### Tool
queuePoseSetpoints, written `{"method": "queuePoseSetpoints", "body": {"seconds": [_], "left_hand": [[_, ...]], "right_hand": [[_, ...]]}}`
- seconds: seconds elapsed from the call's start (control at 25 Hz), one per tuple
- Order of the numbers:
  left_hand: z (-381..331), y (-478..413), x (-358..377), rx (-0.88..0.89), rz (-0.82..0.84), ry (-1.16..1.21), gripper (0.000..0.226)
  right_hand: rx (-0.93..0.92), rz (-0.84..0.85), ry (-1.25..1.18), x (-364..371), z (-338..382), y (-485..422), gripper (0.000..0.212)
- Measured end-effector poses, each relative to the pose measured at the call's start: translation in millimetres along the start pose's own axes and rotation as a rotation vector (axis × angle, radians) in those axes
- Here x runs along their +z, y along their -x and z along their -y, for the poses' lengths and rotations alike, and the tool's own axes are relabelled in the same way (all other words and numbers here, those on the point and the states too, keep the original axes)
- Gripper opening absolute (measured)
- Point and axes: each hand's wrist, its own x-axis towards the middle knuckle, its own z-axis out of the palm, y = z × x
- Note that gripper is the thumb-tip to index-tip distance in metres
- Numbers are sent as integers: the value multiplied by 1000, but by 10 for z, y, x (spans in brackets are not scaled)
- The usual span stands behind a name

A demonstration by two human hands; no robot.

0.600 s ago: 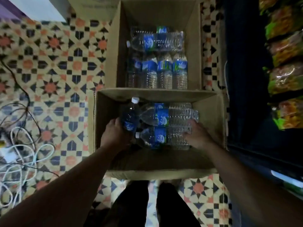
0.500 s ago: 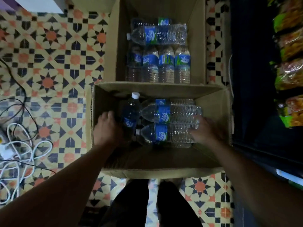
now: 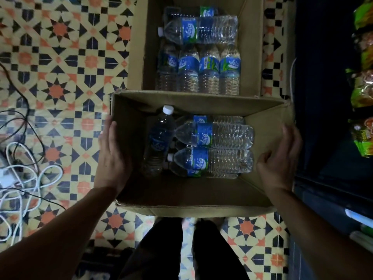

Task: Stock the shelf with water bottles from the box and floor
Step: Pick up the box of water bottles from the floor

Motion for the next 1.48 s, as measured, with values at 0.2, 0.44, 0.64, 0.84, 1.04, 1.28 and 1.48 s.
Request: {"method": "queuePoseSetpoints", "body": {"seconds": [0.2,0.44,0.64,0.84,1.04,1.28,1.48], "left_hand": [[-74,21,-58,-417,18,171,88],[-77,-82,-112,-637,257,-26,25],[-32,174,-65,-655,187,16,39],[-33,284,25,-588,8,-27,37],[-72,171,-84,-526,98,-55,29],[-230,115,-305,-471,127,-82,25],[-350,81,-512,-374,210,-175,21]], "right_hand": [[493,-78,-71,-79,-63,-93,80],[615,407,-156,-113,-476,-238,34],[517,308,-63,-108,-523,-1,31],[481,273,81,-39,-592,178,43],[394,243,86,-48,-620,110,36],[359,238,118,-291,-527,73,35],[484,334,28,-573,-526,424,25]]}}
